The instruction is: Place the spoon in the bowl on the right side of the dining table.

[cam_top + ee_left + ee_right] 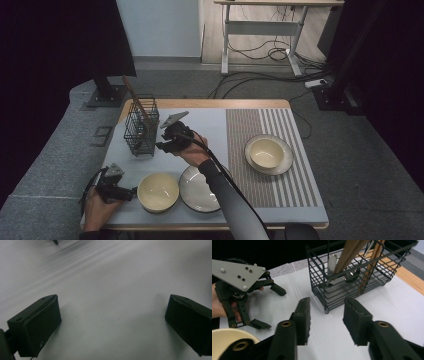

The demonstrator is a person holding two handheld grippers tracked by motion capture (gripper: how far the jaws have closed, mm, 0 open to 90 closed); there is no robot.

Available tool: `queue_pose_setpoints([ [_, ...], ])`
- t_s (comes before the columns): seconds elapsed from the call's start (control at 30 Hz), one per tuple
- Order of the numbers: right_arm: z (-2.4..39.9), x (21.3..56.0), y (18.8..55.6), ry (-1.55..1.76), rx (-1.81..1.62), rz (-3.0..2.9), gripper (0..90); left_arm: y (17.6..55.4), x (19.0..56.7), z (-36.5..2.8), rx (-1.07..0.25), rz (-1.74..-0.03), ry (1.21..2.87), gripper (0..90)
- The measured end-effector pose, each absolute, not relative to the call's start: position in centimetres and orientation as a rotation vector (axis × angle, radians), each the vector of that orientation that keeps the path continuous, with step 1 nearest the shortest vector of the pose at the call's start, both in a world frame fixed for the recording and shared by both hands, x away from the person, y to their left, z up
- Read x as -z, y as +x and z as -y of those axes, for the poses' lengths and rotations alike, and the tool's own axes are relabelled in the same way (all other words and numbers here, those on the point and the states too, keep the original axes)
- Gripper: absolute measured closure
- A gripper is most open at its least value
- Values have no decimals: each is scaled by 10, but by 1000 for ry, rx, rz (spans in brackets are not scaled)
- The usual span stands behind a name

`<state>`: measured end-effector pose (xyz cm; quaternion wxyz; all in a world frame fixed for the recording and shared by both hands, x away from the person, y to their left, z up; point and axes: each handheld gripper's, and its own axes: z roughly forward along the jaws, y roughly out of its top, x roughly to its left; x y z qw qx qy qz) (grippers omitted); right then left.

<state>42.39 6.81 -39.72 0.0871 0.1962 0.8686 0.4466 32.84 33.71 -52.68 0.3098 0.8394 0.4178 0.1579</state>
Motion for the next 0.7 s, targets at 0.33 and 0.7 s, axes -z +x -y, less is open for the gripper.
queue_pose_setpoints([
  [0.33, -81, 396, 431, 586, -1349, -2592, 657, 329, 527, -337, -417, -1102, 2220, 0],
  [0.7, -96, 393, 434, 562, -1353, -2584, 690, 328, 527, -337, -417, -1104, 2219, 0],
])
